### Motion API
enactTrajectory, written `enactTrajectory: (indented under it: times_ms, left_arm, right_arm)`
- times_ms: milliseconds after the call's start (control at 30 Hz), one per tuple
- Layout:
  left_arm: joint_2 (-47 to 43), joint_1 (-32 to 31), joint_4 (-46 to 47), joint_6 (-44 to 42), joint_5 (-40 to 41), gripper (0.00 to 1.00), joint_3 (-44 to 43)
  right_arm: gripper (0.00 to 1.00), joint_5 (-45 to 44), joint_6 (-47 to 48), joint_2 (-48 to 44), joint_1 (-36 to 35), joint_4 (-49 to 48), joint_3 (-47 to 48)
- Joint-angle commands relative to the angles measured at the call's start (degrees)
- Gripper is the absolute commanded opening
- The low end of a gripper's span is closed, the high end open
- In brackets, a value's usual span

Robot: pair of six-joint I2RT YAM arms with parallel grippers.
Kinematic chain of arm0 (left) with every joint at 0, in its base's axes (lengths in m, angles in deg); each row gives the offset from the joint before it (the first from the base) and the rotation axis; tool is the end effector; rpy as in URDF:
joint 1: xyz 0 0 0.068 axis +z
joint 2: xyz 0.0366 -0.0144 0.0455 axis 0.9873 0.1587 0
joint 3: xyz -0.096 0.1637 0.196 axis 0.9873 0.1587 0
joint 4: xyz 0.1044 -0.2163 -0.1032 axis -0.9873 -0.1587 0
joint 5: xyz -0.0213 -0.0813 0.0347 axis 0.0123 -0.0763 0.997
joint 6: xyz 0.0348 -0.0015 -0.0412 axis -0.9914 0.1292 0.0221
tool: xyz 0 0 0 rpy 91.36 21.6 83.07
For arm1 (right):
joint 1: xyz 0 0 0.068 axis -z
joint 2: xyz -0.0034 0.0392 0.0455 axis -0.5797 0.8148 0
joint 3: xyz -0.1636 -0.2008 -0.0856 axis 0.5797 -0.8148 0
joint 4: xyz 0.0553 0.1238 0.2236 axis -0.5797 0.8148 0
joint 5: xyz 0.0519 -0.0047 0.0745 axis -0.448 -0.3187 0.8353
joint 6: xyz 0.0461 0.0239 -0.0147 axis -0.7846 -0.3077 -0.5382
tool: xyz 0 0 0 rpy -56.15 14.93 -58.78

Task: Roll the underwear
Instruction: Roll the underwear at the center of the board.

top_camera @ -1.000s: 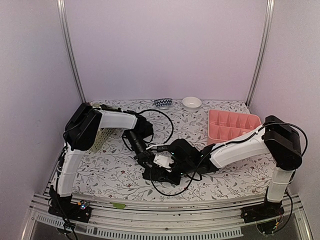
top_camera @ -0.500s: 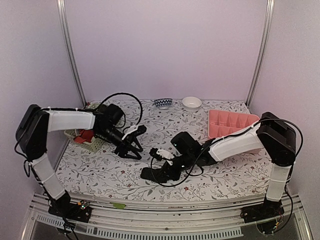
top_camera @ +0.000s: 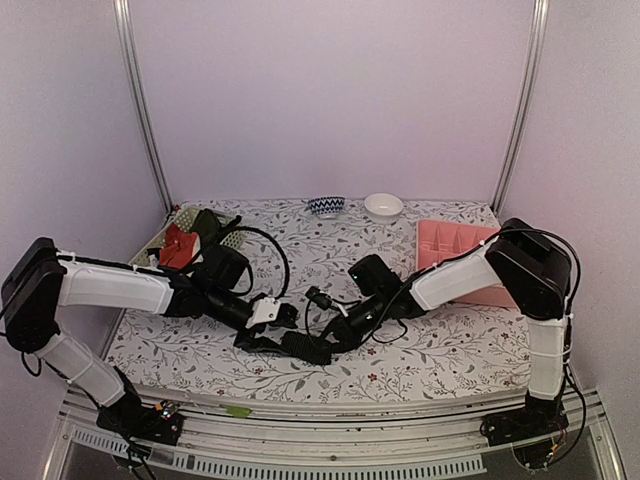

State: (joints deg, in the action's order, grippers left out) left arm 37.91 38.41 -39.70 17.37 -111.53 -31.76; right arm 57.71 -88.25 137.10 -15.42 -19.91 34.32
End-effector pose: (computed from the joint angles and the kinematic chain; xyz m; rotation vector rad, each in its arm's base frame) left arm 0.1945 -0.2079 0.1711 1.8373 1.4494 -0.7706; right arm 0.2332 0.3271 0.1076 -1.2996 2.2413 1.4095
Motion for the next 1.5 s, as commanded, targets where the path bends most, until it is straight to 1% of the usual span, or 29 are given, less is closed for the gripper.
enactTrajectory:
  times_ms: [0,167,333,367,433,500,533,600,700,733,867,1033,1100,1167,1267,1400,1467]
  left_arm:
    - [1.5,-2.54,5.35,-2.92,4.0,0.57,0.43]
    - [6.8,-4.09,5.03,-1.42,8.39,0.56,-2.3]
    - [10.3,-4.64,3.21,-1.32,10.83,0.5,-4.68]
    - [10.91,-4.9,2.7,-1.36,11.23,0.47,-5.22]
    - [12.44,-5.26,-0.45,-1.62,11.92,0.37,-7.25]
    - [13.4,-5.44,-2.87,-1.96,12.47,0.28,-8.62]
    - [13.6,-5.38,-3.64,-2.18,12.86,0.23,-8.94]
    - [13.69,-5.4,-5.5,-2.97,13.2,0.14,-9.38]
    - [14.01,-5.38,-8.64,-3.72,13.29,0.05,-9.99]
    - [14.38,-5.41,-9.94,-3.86,13.17,0.03,-10.25]
    - [16.37,-5.08,-14.73,-4.25,12.32,0.0,-11.59]
    - [20.41,-3.07,-21.68,-3.77,7.27,0.0,-16.62]
    - [22.69,-2.29,-25.11,-3.52,5.64,0.0,-19.46]
    - [25.43,-1.58,-28.12,-3.47,4.22,0.0,-22.42]
    - [30.22,-0.55,-32.38,-3.53,2.29,0.0,-26.77]
    - [34.76,0.3,-38.09,-4.13,-0.64,0.0,-32.12]
    - [36.36,0.6,-40.2,-4.56,-1.9,0.0,-34.15]
  right_arm:
    - [0.0,0.07,-1.12,3.99,-0.33,6.86,-0.72]
    - [0.0,-0.6,-0.7,4.15,-0.29,7.32,0.26]
    - [0.0,-1.64,-0.24,3.73,-0.26,7.61,0.42]
    - [0.0,-1.97,-0.02,3.45,-0.24,7.53,0.31]
    - [0.0,-2.92,0.5,2.64,-0.22,7.42,0.14]
    - [0.0,-4.17,0.91,1.54,-0.18,7.41,-0.12]
    - [0.02,-4.79,1.04,1.09,-0.08,7.37,-0.15]
    - [0.09,-6.14,1.18,-0.28,0.15,6.82,-0.58]
    - [0.17,-10.2,1.26,-3.4,0.45,5.24,-2.54]
    - [0.24,-11.82,1.36,-5.01,0.59,4.33,-3.62]
    - [0.38,-17.77,0.56,-13.09,0.92,-0.6,-11.26]
    - [0.43,-24.64,0.46,-23.36,0.59,-2.2,-19.06]
    - [0.43,-28.43,1.03,-26.96,-0.45,-2.37,-20.97]
    - [0.47,-32.26,2.17,-29.5,-2.63,-2.14,-22.03]
    - [0.54,-36.11,4.51,-30.65,-5.43,0.37,-21.06]
    - [0.56,-39.63,7.56,-27.57,-8.51,5.13,-15.6]
    - [0.57,-41.49,11.17,-25.11,-10.09,7.14,-11.73]
